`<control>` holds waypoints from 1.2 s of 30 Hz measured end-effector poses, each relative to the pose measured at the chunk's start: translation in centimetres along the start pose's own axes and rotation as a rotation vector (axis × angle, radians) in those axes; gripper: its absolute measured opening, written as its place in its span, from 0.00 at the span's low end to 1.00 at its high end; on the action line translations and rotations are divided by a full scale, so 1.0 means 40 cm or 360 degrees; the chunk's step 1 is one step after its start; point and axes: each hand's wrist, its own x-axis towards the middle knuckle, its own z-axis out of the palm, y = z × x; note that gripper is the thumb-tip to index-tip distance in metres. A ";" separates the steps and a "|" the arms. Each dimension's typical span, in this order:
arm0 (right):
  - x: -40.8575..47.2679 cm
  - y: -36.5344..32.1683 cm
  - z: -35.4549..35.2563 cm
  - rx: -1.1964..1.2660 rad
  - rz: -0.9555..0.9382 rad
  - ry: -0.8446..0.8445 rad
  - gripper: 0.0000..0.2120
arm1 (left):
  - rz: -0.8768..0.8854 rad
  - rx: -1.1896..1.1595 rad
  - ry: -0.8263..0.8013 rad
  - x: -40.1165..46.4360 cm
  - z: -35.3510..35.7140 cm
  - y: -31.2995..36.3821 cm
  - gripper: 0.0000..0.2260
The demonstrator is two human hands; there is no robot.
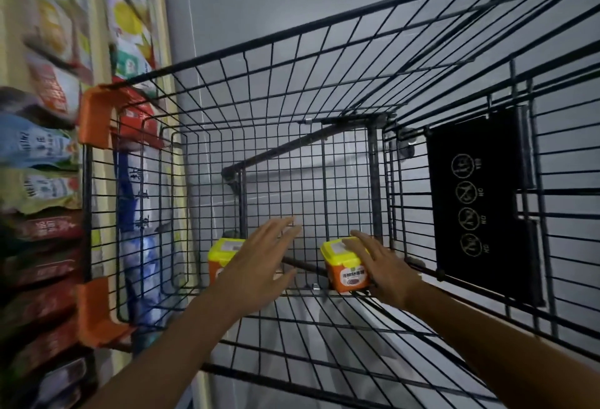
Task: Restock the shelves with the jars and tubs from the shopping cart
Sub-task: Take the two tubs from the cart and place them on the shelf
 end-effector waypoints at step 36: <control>0.076 -0.207 -0.109 0.0389 -0.0224 0.0560 0.50 | 0.0222 0.0552 -0.0525 -0.079 0.011 -0.344 0.55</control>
